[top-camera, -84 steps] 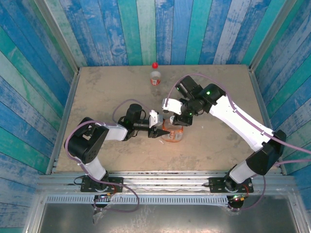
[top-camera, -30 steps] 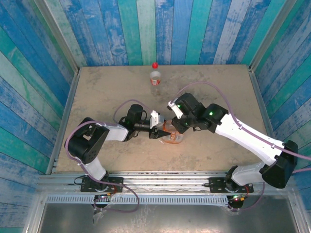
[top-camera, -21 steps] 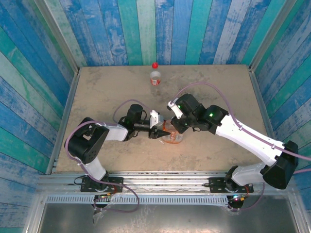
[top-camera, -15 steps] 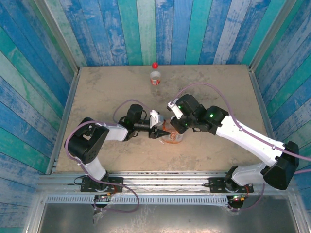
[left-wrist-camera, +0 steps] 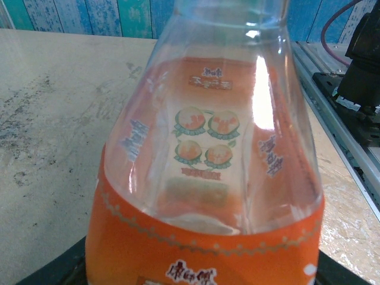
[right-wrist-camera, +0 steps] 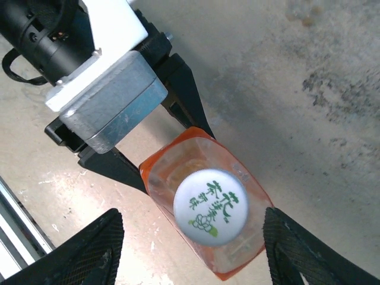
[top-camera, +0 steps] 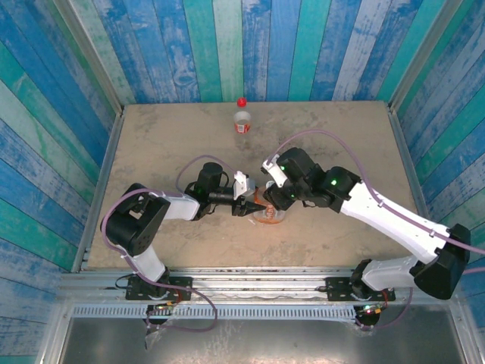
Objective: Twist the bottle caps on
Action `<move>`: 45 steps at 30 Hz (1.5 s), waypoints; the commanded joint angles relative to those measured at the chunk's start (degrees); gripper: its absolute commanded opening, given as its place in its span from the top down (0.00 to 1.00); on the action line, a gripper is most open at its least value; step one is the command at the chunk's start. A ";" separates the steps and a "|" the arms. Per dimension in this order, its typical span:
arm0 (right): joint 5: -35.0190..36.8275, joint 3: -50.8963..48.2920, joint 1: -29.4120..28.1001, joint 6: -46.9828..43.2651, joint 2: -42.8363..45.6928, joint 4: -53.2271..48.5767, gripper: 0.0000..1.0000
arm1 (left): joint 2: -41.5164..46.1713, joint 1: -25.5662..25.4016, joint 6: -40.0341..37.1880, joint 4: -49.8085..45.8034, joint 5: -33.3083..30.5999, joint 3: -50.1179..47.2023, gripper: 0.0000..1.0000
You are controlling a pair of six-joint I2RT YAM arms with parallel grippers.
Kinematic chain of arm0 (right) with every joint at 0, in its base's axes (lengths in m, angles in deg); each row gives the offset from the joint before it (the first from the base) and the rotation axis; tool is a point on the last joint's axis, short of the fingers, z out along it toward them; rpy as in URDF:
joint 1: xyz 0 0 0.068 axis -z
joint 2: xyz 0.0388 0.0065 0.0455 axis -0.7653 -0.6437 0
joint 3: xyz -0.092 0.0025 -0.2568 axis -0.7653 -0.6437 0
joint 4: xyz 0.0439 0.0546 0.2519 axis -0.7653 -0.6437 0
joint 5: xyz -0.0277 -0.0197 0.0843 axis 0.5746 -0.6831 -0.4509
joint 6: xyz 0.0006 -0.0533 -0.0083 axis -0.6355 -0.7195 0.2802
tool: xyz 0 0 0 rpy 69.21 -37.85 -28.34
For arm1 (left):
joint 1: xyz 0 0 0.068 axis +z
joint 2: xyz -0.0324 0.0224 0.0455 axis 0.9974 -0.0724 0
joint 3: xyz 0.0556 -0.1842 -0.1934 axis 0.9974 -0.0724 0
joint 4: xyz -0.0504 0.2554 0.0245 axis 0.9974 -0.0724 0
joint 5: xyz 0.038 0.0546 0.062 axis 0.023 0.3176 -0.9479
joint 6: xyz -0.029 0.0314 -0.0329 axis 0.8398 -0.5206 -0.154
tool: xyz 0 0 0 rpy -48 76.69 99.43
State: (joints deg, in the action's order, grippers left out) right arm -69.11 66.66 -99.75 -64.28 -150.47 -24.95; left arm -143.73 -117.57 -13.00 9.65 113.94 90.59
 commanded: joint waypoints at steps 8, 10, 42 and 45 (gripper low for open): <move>2.72 3.05 0.65 4.74 1.60 1.60 0.38 | 0.98 0.28 0.17 -1.07 -1.53 0.20 0.41; 1.99 3.89 1.54 5.56 0.58 1.06 0.44 | 1.17 0.29 0.20 -1.07 -1.62 0.07 0.41; -2.54 2.76 6.66 6.81 -4.58 -4.29 0.69 | 1.24 0.34 -0.42 -1.60 -1.92 -0.24 0.41; -3.32 3.37 6.70 6.40 -5.46 -5.26 0.69 | 1.20 0.35 -0.53 -1.60 -1.88 -0.15 0.41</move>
State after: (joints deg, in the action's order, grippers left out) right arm -72.07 70.09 -93.44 -57.46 -153.84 -24.97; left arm -143.73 -117.57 -13.03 9.65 113.68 90.59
